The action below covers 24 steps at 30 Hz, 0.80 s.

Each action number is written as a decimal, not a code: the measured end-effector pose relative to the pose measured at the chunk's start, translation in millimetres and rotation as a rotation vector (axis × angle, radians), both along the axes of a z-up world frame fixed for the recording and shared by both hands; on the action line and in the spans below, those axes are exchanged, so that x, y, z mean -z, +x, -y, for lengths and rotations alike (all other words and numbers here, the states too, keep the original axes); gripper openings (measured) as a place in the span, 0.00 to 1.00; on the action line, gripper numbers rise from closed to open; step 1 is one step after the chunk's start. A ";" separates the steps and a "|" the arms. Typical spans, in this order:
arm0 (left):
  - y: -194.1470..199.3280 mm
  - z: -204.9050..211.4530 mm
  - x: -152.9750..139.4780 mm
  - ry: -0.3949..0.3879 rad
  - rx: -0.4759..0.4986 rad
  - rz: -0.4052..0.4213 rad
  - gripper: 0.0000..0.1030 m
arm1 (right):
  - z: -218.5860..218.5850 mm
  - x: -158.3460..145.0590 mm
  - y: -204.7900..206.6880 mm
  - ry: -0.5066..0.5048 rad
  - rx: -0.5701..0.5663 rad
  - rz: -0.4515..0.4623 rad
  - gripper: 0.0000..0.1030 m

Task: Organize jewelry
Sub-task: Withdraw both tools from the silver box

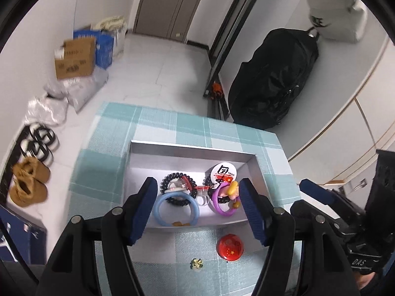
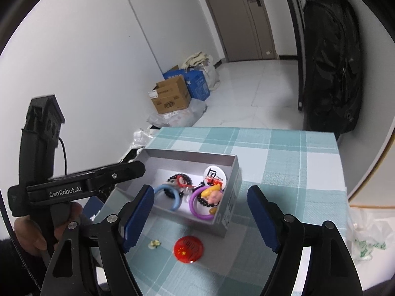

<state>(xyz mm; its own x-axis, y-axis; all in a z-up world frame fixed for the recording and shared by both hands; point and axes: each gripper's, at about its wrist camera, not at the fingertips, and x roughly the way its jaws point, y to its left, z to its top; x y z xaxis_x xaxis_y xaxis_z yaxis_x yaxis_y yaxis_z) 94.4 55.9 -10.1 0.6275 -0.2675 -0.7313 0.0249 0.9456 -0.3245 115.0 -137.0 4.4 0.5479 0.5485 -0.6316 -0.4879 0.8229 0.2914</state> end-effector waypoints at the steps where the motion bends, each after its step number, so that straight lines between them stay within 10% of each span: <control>1: -2.2 1.4 -1.2 0.013 -0.003 0.009 0.62 | -0.5 -1.2 -3.2 -0.007 -0.003 0.008 0.77; 24: -60.2 17.5 38.8 0.152 0.004 -0.070 0.63 | 8.0 40.3 -50.9 -0.115 0.029 -0.005 0.85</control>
